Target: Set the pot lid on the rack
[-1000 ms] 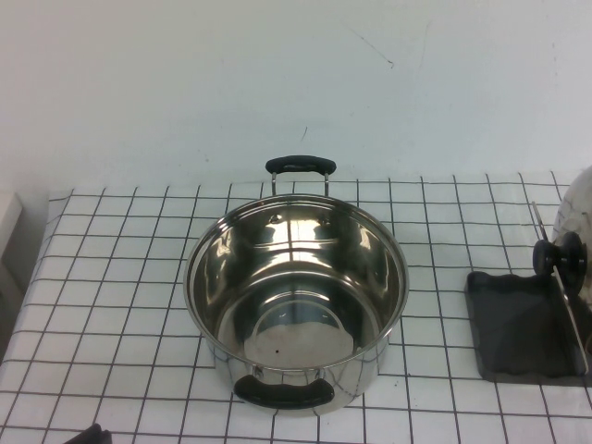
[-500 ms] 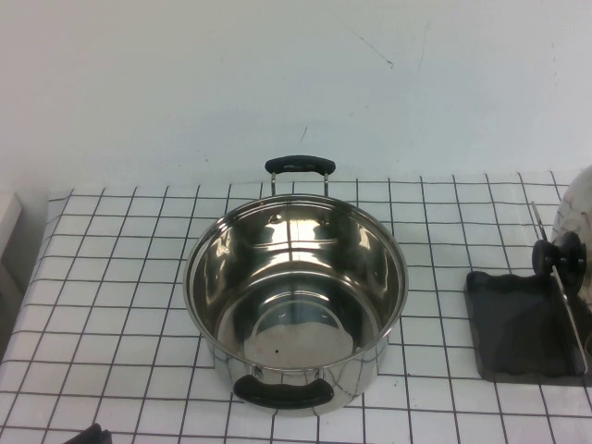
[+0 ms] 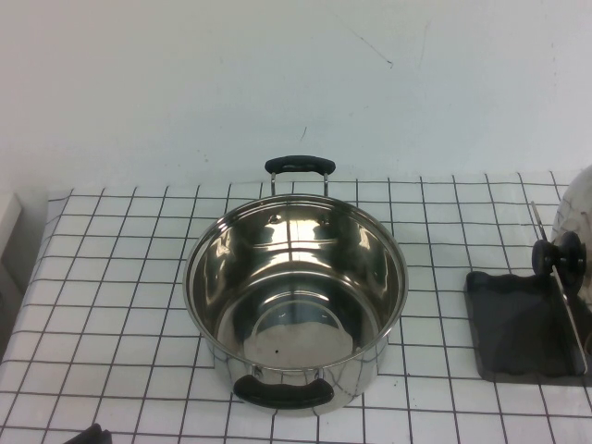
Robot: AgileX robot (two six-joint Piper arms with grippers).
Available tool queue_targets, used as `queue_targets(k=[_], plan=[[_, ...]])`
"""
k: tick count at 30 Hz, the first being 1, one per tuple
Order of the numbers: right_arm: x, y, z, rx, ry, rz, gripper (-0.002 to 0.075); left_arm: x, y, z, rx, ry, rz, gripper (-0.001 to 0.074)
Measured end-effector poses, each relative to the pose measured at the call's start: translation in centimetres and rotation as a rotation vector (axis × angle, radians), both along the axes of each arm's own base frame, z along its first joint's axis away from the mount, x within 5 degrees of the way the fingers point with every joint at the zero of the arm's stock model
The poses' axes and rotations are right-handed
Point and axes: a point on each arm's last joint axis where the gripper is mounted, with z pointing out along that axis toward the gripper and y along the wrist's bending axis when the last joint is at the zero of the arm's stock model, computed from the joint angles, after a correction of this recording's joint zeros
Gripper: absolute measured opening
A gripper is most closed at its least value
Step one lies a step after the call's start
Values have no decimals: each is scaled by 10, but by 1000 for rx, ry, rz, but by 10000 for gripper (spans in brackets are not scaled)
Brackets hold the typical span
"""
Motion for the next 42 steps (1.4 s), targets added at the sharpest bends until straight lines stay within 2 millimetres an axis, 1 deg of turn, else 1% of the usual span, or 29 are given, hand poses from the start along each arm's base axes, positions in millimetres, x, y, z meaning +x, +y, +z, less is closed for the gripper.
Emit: queue_targets(k=[17, 19, 22, 23, 25, 26, 29, 33, 36, 39, 42], plan=[[0, 0, 0, 0, 0, 0, -2, 0, 0, 0, 0, 0, 0, -2], [0, 0, 0, 0, 0, 0, -2, 0, 0, -1, -30, 8, 3, -2], [0, 0, 0, 0, 0, 0, -2, 3, 2, -1, -206, 33, 48, -2], [0, 0, 0, 0, 0, 0, -2, 10, 14, -2, -470, 63, 200, -2], [0, 0, 0, 0, 0, 0, -2, 14, 24, 1, -625, 71, 308, -2], [0, 0, 0, 0, 0, 0, -2, 15, 28, 0, -650, 69, 343, -2], [0, 0, 0, 0, 0, 0, -2, 17, 34, -1, -627, 38, 422, -2], [0, 0, 0, 0, 0, 0, -2, 18, 39, -1, -517, -37, 472, -2], [0, 0, 0, 0, 0, 0, -3, 18, 43, 0, -482, -75, 517, -2], [0, 0, 0, 0, 0, 0, -3, 19, 47, 0, -469, -88, 563, -2], [0, 0, 0, 0, 0, 0, -2, 19, 49, -2, -385, -96, 589, -2]])
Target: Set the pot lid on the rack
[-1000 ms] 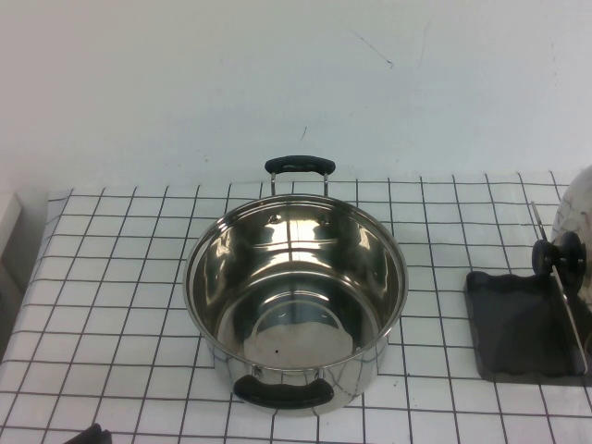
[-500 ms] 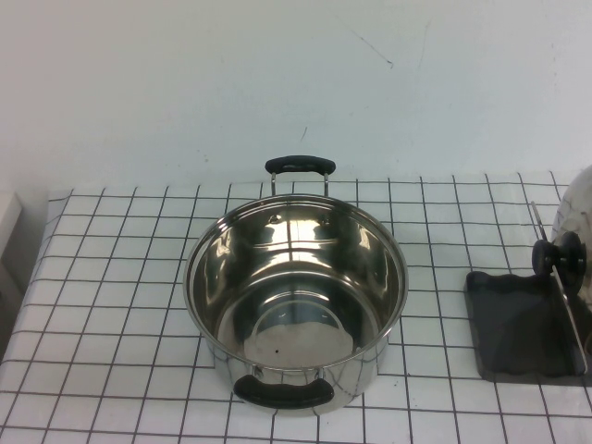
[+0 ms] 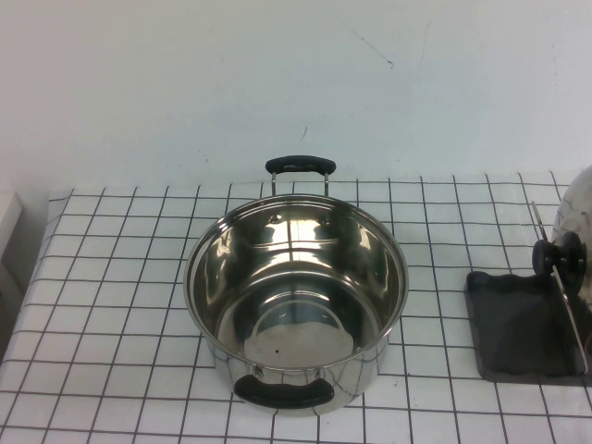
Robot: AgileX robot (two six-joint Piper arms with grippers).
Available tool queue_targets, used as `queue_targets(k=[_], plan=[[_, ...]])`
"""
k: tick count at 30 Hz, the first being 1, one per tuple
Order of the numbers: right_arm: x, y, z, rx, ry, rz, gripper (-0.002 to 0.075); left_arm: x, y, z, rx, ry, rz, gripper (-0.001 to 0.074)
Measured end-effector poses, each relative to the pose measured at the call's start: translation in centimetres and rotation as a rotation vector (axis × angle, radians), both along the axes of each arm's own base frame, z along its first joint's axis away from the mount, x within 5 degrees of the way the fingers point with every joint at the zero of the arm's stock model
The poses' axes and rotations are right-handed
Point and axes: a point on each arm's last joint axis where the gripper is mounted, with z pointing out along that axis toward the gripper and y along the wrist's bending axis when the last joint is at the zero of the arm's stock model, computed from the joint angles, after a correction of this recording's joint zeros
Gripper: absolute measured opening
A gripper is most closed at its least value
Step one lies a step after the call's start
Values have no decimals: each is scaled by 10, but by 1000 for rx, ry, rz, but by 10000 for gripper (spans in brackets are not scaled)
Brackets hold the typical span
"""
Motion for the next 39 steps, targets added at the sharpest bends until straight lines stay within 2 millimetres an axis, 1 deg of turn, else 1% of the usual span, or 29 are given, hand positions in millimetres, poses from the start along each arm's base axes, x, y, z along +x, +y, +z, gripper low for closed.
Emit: queue_targets(k=[3, 10, 13, 20, 26, 29, 35, 39], plan=[[0, 0, 0, 0, 0, 0, -3, 0, 0, -5, 59, 54, 4, -2], [0, 0, 0, 0, 0, 0, -3, -1, -1, -19, 103, 204, -11, -2], [0, 0, 0, 0, 0, 0, -3, -3, -1, -23, 124, 236, -15, -2], [0, 0, 0, 0, 0, 0, -3, -14, 2, -27, 136, 242, 14, -2], [0, 0, 0, 0, 0, 0, -3, -17, 4, -35, 130, 334, 51, -2], [0, 0, 0, 0, 0, 0, -3, -17, 2, -38, 115, 358, 22, -2], [0, 0, 0, 0, 0, 0, -3, -18, -5, -38, 134, 356, -99, -2], [0, 0, 0, 0, 0, 0, -3, -18, -5, -38, 137, 354, -114, -2]])
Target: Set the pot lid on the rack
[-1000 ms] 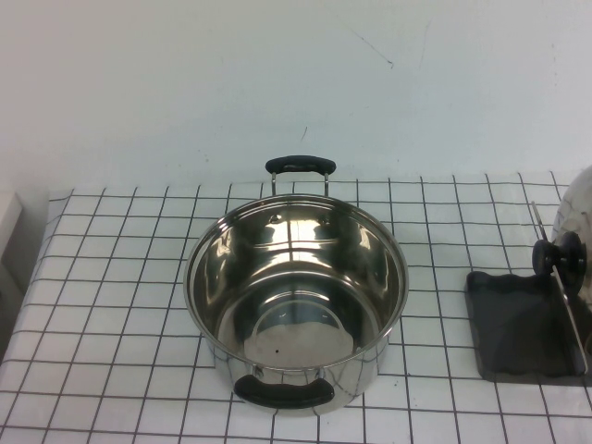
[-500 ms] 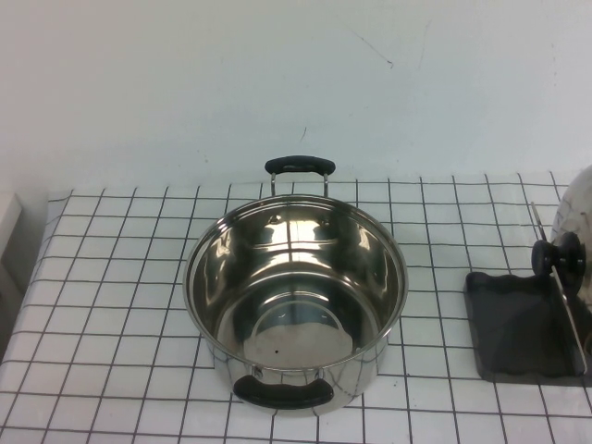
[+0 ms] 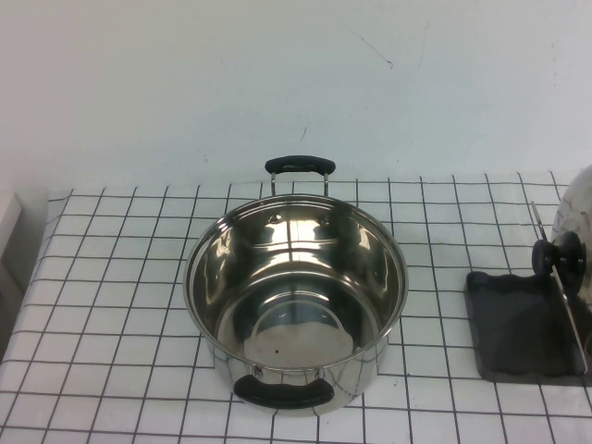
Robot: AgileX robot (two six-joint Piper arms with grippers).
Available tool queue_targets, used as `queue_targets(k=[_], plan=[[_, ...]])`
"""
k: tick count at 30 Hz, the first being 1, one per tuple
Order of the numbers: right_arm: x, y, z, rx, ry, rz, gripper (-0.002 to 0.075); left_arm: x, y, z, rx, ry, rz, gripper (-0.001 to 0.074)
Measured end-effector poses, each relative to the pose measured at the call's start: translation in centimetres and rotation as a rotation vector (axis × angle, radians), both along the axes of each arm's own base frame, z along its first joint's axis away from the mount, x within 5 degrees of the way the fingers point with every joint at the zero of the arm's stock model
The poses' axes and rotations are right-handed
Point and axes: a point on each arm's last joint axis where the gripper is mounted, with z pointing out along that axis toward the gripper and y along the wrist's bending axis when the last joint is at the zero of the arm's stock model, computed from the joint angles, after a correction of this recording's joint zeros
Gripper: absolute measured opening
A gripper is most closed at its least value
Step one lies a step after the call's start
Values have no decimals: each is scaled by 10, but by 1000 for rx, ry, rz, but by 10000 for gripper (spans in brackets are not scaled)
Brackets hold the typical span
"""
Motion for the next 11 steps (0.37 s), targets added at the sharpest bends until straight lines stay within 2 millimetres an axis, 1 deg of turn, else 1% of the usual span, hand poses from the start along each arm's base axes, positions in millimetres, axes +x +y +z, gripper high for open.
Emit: queue_targets(k=[11], plan=[[0, 0, 0, 0, 0, 0, -2, 0, 1, 0, 6, -1, 14, -2]])
